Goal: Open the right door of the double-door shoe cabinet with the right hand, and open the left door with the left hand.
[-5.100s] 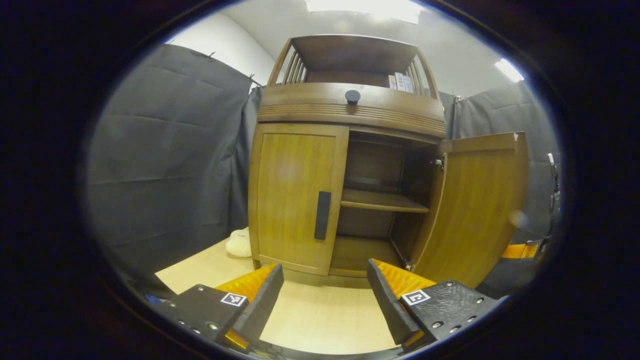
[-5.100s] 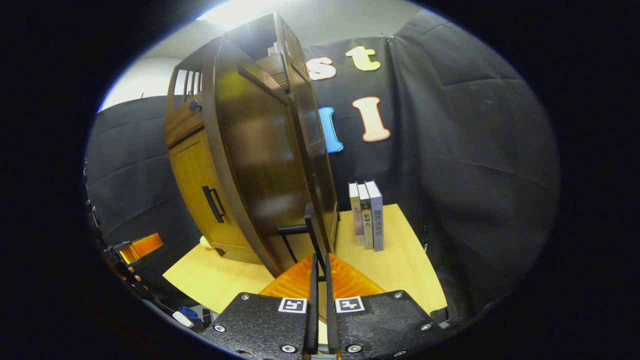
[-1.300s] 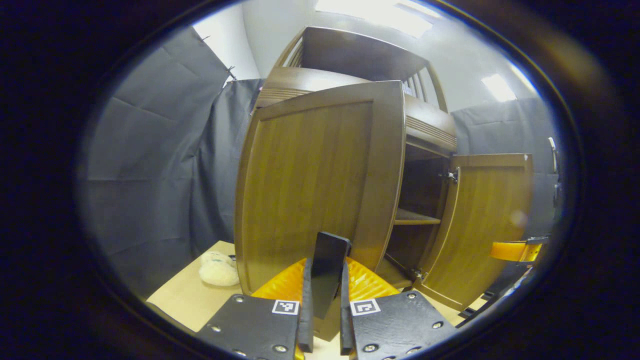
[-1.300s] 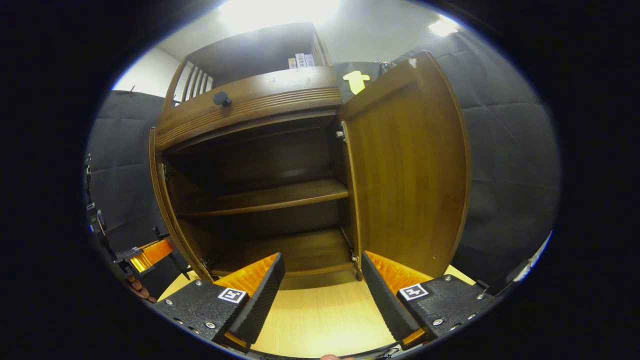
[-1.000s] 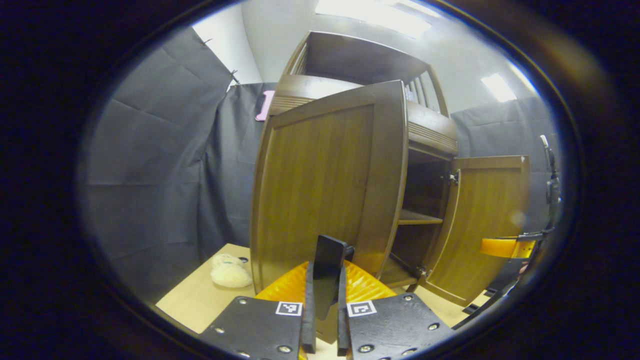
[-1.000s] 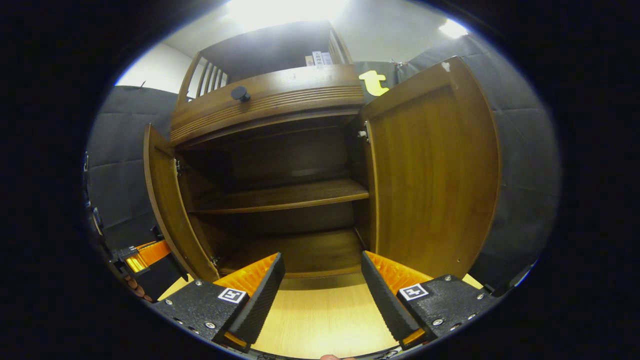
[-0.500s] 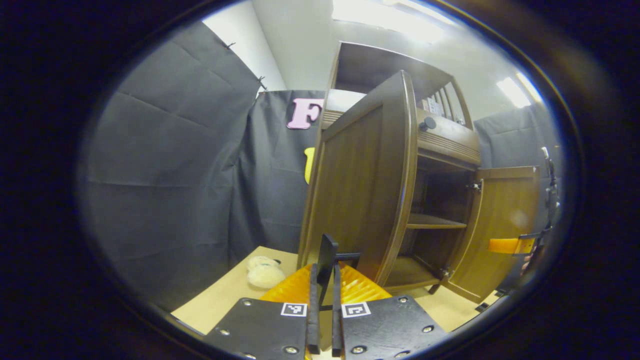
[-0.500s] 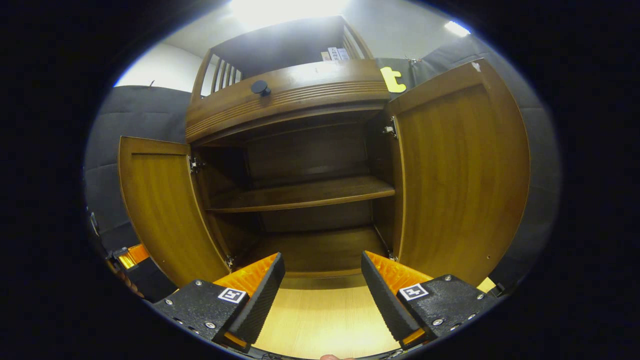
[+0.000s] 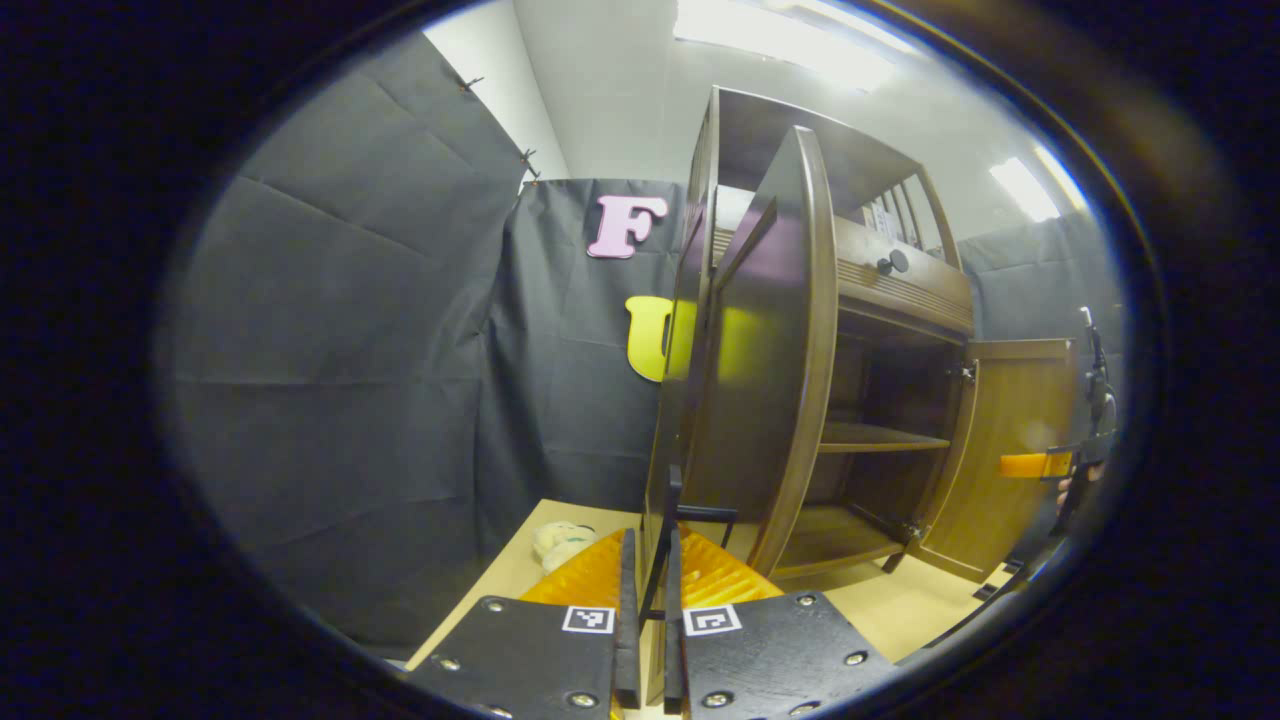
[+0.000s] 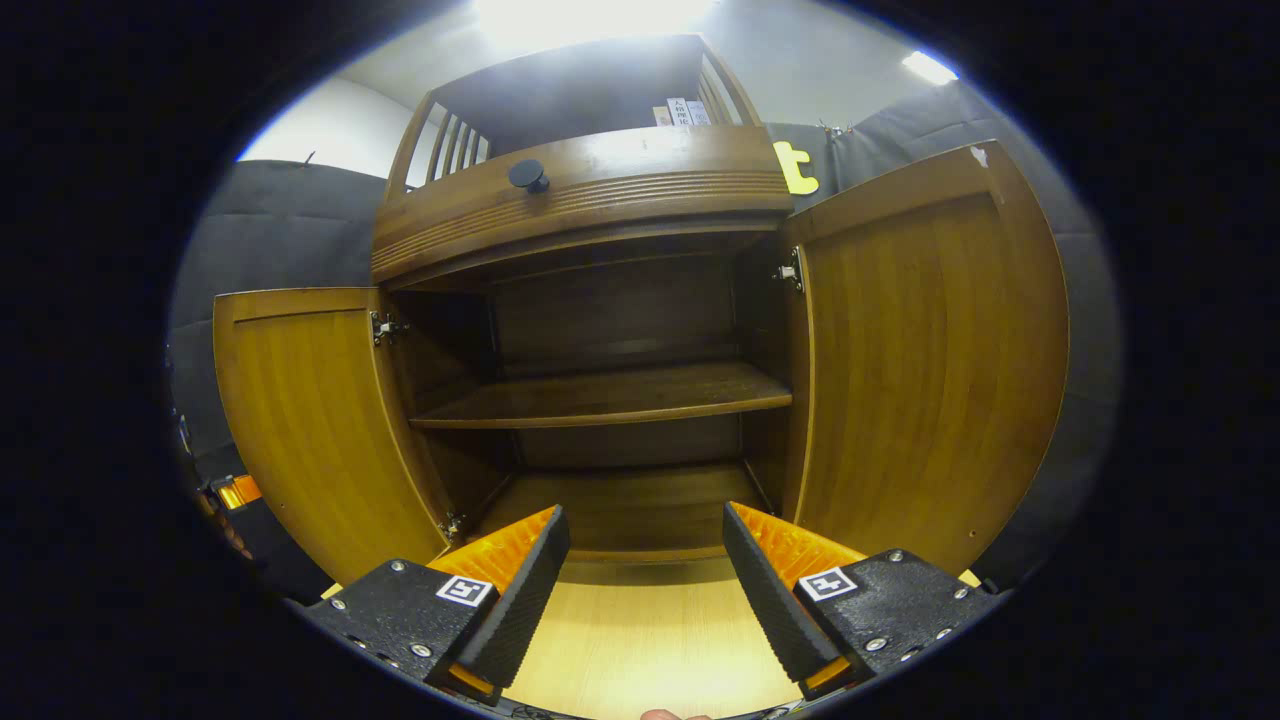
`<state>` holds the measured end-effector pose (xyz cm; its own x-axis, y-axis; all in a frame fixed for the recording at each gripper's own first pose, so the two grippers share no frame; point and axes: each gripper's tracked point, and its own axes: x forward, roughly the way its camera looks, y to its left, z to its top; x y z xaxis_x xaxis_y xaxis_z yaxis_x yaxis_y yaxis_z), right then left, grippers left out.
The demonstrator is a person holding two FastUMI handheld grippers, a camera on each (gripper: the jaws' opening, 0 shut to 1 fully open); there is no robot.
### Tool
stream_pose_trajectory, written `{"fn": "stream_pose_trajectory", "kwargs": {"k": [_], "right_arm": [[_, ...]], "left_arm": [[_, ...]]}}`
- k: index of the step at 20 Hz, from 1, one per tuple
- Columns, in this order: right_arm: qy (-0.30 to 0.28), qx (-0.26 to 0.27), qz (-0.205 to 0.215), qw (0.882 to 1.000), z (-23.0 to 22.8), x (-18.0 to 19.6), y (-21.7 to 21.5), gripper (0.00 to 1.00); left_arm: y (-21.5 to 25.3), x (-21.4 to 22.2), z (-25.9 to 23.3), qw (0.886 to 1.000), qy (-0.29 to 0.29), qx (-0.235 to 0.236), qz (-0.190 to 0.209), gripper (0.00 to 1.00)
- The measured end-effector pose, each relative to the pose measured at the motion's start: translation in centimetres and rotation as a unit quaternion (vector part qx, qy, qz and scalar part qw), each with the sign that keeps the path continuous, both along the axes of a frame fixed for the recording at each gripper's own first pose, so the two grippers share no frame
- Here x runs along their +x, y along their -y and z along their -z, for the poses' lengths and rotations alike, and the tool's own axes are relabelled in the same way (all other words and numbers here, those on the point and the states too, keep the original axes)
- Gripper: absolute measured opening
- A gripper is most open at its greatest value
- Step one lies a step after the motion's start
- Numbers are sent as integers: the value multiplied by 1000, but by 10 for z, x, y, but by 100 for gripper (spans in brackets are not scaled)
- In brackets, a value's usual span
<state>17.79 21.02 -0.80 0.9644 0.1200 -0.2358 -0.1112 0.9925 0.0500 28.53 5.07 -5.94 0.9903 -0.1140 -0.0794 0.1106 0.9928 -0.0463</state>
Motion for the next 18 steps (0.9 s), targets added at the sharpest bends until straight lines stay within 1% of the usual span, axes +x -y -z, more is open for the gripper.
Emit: {"fn": "stream_pose_trajectory", "kwargs": {"k": [2,3,4,6,7,8,9,10,11,12,13,14,15,17,18], "right_arm": [[-5,-2,1,1000,0,5,1,92],[-8,-7,3,1000,-2,7,3,92],[-9,-11,7,1000,-5,9,5,95],[-5,-21,14,1000,-13,9,11,95],[-2,-28,18,999,-17,11,14,92],[5,-35,19,999,-21,12,16,95],[13,-40,21,999,-25,12,19,92],[20,-42,25,999,-26,13,23,95],[25,-38,35,998,-26,15,29,92],[29,-30,43,998,-26,16,33,92],[30,-21,47,998,-25,18,36,92],[27,-13,46,999,-22,18,37,92],[26,-9,41,999,-21,17,38,92],[25,-12,32,999,-20,13,46,92],[27,-14,29,999,-20,10,49,95]], "left_arm": [[5,-1,-2,1000,-2,2,11,10],[2,-2,-1,1000,-2,0,11,4],[-1,-4,-4,1000,-2,-3,10,10],[-7,-8,-6,1000,-3,-7,0,10],[-10,-9,-8,1000,-3,-10,-12,10],[-13,-11,-9,1000,-1,-14,-27,10],[-19,-16,-8,998,1,-17,-56,10],[-21,-22,-8,996,0,-21,-85,10],[-17,-28,-10,994,6,-27,-107,10],[-16,-39,-15,991,14,-30,-126,7],[-12,-54,-20,990,20,-32,-134,4],[-8,-61,-25,990,23,-29,-135,10],[0,-67,-31,990,28,-27,-135,4],[25,-65,-48,992,37,-25,-116,17],[38,-67,-58,993,38,-18,-111,16]]}}
